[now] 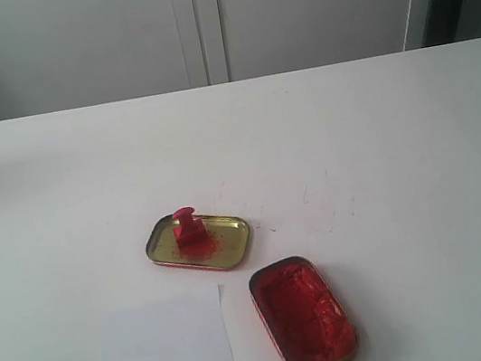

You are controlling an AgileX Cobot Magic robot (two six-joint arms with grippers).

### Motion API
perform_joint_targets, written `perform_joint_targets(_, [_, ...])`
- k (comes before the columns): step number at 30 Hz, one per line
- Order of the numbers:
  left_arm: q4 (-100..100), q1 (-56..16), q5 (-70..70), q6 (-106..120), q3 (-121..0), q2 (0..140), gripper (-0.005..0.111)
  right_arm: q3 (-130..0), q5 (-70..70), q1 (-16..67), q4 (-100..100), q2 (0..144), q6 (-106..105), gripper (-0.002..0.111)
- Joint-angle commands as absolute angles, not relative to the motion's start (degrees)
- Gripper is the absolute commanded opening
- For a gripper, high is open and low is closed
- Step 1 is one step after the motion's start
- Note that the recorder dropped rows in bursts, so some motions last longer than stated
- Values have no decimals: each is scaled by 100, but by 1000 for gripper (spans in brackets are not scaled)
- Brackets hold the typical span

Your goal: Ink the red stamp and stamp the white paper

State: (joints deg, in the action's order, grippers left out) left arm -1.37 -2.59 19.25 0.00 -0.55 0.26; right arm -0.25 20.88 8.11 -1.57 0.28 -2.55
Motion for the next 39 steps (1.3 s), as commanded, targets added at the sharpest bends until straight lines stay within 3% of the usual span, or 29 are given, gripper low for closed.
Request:
perform_joint_targets(1, [-179,-249,1759,0,0,0,0,0,2001,783,-184,0,-282,0])
perform_joint_targets(25, [-179,-249,-1908,0,0,0,0,0,2001,783,-184,0,-282,0])
perform_joint_targets(39, [-179,-249,-2451,0,0,0,0,0,2001,783,-184,0,-142,0])
